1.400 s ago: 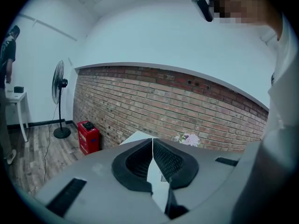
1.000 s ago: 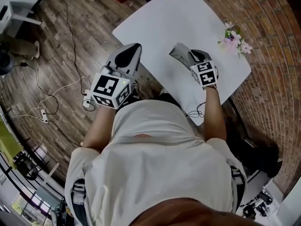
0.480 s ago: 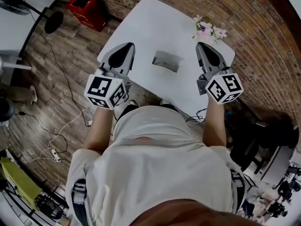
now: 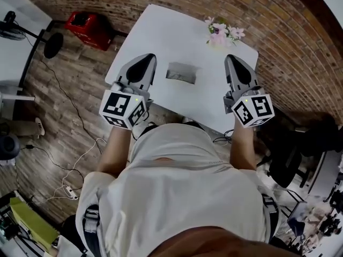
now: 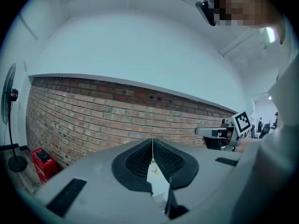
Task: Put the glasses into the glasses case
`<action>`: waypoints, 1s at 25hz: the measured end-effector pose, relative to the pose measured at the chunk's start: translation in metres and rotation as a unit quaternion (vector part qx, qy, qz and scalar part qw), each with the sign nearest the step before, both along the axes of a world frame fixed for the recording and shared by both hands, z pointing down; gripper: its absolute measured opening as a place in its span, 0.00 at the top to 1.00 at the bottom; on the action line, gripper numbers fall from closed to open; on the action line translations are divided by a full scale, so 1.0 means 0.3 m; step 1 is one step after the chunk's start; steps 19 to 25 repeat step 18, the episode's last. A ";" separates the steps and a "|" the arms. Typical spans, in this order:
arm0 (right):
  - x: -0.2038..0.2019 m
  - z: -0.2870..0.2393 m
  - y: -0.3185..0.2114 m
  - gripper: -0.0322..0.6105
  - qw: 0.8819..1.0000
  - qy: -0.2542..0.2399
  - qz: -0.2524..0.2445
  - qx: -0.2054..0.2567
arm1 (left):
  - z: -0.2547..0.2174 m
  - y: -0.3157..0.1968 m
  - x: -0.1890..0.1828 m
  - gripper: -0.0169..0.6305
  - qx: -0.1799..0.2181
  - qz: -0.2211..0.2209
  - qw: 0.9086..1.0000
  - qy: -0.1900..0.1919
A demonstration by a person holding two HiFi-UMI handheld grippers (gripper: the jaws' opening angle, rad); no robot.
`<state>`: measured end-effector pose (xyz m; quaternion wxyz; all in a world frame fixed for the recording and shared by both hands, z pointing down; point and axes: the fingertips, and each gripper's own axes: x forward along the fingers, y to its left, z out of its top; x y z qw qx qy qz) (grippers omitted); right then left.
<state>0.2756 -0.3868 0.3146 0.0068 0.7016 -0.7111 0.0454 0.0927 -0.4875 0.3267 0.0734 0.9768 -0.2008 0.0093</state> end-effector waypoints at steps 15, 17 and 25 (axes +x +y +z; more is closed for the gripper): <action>-0.028 0.028 -0.033 0.87 1.000 0.002 -0.031 -0.006 | 0.003 0.004 -0.033 0.95 -0.007 -0.024 1.000 0.000; -0.028 0.033 -0.034 0.87 0.999 0.001 -0.033 -0.008 | 0.003 0.005 -0.031 0.95 -0.007 -0.025 1.000 0.000; -0.028 0.036 -0.035 0.87 0.999 0.001 -0.034 -0.009 | 0.003 0.005 -0.030 0.95 -0.007 -0.026 1.000 0.000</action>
